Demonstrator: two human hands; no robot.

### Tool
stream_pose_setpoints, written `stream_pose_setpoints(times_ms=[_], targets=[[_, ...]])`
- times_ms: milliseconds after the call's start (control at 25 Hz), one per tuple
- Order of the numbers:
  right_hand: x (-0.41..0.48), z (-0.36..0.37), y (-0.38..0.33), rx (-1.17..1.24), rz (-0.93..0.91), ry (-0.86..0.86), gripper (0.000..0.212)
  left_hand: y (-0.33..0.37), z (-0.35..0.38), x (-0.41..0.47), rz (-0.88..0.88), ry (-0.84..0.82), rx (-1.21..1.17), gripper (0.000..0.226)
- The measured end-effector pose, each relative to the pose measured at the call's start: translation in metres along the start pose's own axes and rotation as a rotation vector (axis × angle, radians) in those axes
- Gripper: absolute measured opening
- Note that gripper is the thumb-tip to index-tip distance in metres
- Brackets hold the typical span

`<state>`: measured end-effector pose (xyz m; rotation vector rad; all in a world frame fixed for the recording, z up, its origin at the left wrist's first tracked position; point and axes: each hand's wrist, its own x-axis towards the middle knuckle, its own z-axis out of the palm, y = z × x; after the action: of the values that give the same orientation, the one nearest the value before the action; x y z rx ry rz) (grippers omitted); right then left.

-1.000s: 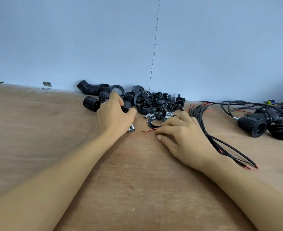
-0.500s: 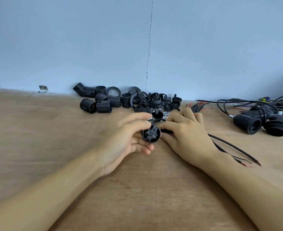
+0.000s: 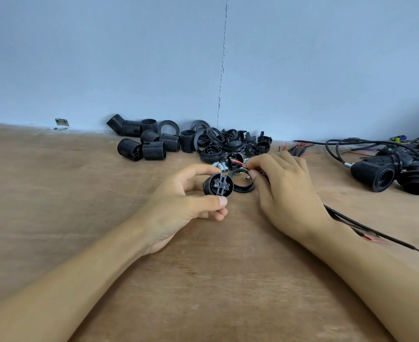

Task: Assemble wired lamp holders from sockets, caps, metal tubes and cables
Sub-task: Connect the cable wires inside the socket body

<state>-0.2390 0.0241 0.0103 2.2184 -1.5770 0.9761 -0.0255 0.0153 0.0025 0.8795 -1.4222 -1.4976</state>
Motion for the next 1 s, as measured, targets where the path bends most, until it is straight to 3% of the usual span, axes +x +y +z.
stream_pose_setpoints(times_ms=[160,520,1000], targets=[[-0.001,-0.001,0.0,0.262,-0.024,-0.07,0.023,0.0,0.0,-0.002,0.056,0.028,0.05,0.048],[-0.004,-0.006,-0.01,0.427,0.078,0.019,0.013,-0.001,0.004,-0.008,0.184,0.085,0.186,0.045],[-0.001,-0.012,-0.017,0.83,0.299,-0.128,0.005,-0.003,0.002,-0.008,0.217,0.083,0.173,0.049]])
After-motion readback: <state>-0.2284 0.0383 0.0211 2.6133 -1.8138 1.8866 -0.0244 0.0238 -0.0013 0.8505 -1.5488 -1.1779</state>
